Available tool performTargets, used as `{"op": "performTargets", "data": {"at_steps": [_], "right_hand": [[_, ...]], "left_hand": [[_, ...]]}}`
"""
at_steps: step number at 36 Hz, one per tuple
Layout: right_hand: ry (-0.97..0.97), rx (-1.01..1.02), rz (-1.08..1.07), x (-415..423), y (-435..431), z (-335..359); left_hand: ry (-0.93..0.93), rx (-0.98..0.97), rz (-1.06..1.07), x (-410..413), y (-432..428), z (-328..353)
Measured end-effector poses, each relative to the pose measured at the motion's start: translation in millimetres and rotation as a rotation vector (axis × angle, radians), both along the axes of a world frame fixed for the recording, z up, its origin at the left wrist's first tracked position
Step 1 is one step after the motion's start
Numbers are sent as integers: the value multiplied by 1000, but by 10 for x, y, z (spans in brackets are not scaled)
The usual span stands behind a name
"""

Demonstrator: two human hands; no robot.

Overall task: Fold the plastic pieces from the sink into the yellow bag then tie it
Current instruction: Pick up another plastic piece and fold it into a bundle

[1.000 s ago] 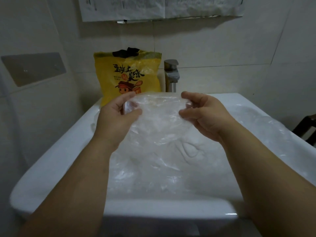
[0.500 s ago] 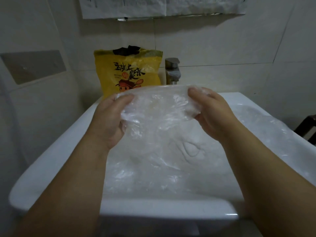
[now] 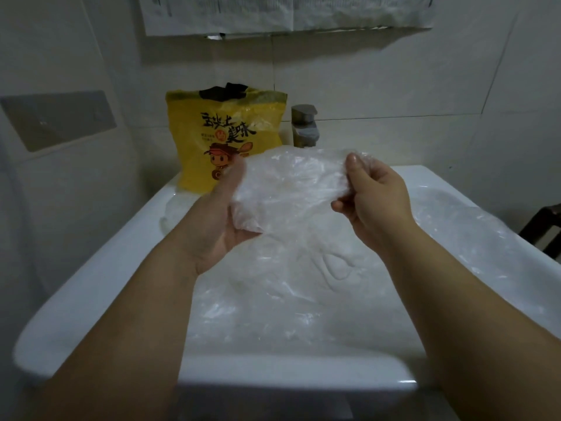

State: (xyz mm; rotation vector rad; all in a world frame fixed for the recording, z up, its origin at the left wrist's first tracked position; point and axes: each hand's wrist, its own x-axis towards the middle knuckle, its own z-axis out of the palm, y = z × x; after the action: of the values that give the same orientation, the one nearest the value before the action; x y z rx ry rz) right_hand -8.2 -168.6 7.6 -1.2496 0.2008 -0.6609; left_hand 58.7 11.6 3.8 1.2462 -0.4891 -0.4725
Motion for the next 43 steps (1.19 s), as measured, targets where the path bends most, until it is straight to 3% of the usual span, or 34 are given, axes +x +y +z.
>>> {"op": "performTargets", "data": {"at_steps": [4,10,14,18,21,24,26,28,30,34,39,43], "right_hand": [[43,34,0,1,-18,6],[159,-12,253,-50,-64,18],[305,-165,541,-108,-40,46],[450,-247,625,-101,6,18],[428,-232,604,-76,81,-6],[325,-194,580,-55,189,-14],[282,-210,557,-50,239,-30],[264,-291,523,-47,269,-59],[269,-428,453,-33,298,-100],[318,-569,412,12,347,-165],[410,-496,497,-20,241,-159],[438,-424,539,-34,211,-137]], "left_hand": [[-88,162,128,60,-8,-95],[183,-312,247,182,87,23],[289,-418,322,208,110,7],[274,-446,305,194,90,2],[181,-569,172,105,90,59],[113,-461,-35,33,35,21],[82,-239,-139,-47,-91,-79],[-48,18,-106,-149,-223,-148],[-118,94,55,-171,-295,-171],[70,-150,238,-53,-238,-71],[170,-421,269,137,21,69],[221,-474,282,188,132,68]]}}
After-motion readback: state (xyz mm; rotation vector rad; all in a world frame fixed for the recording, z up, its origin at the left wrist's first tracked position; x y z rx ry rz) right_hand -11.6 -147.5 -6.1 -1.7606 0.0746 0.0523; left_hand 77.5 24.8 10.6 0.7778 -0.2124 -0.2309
